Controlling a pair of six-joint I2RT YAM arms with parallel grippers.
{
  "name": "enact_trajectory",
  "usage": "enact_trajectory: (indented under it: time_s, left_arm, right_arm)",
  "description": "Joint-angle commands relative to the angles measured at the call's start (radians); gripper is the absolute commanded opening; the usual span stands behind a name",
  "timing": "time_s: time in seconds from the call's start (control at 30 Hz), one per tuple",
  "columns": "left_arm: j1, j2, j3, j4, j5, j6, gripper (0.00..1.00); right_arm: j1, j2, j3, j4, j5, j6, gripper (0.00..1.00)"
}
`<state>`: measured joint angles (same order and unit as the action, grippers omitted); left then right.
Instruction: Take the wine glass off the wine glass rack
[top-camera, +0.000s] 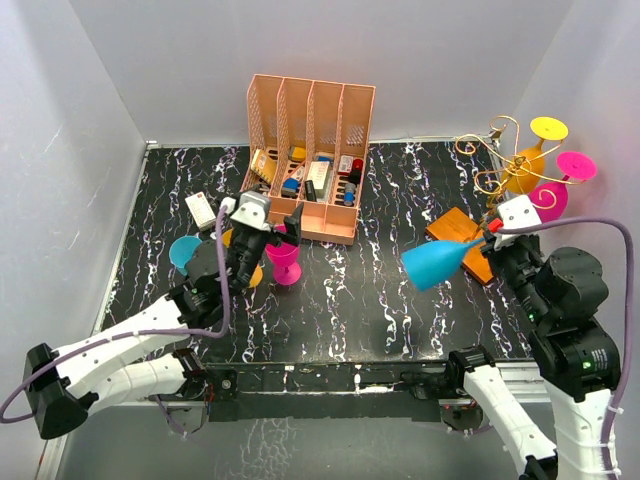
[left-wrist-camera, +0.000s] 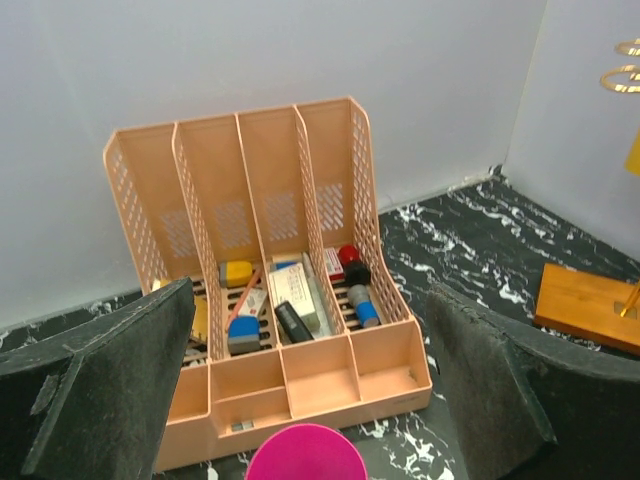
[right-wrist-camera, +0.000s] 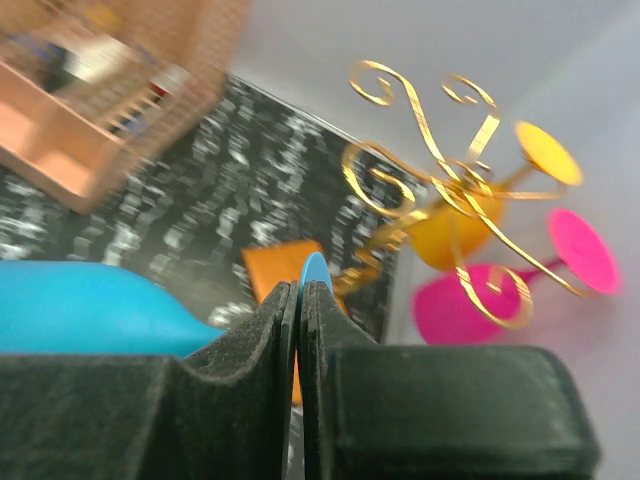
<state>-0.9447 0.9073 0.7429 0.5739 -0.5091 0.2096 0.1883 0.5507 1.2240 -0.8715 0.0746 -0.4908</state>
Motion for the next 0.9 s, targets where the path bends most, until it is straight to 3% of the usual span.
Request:
enact_trajectory:
  time_s: [0.0, 0.13, 0.27, 0.4, 0.67, 0.87]
  left_arm:
    - [0.002, 0.044, 0.067, -0.034, -0.040, -0.060, 0.97]
    - [0.002, 0.043, 0.119, -0.141, -0.056, -0.149, 0.97]
    - [0.002, -0.002, 0.170, -0.265, -0.051, -0.308, 0.97]
    - [0.004, -0.060, 0.188, -0.342, 0.013, -0.464, 0.97]
    - [0.003, -0.024, 0.269, -0.397, 0.308, -0.593, 0.97]
    - [0.004, -0.036, 0.236, -0.373, 0.481, -0.680, 0.97]
  right_arm:
    - [0.003, 0.005, -0.060, 0.232, -0.299, 0.255, 0.08]
    - [0.003, -0.013, -0.185, 0.518, -0.407, 0.436, 0.08]
    - [0.003, 0.002, -0.288, 0.756, -0.332, 0.574, 0.08]
    - [0.003, 0.041, -0.323, 0.827, -0.209, 0.704, 0.08]
    - [0.006, 0.042, -0.525, 1.123, -0.268, 0.806, 0.08]
    - [0.016, 0.029, -0.521, 1.113, -0.250, 0.810, 0.08]
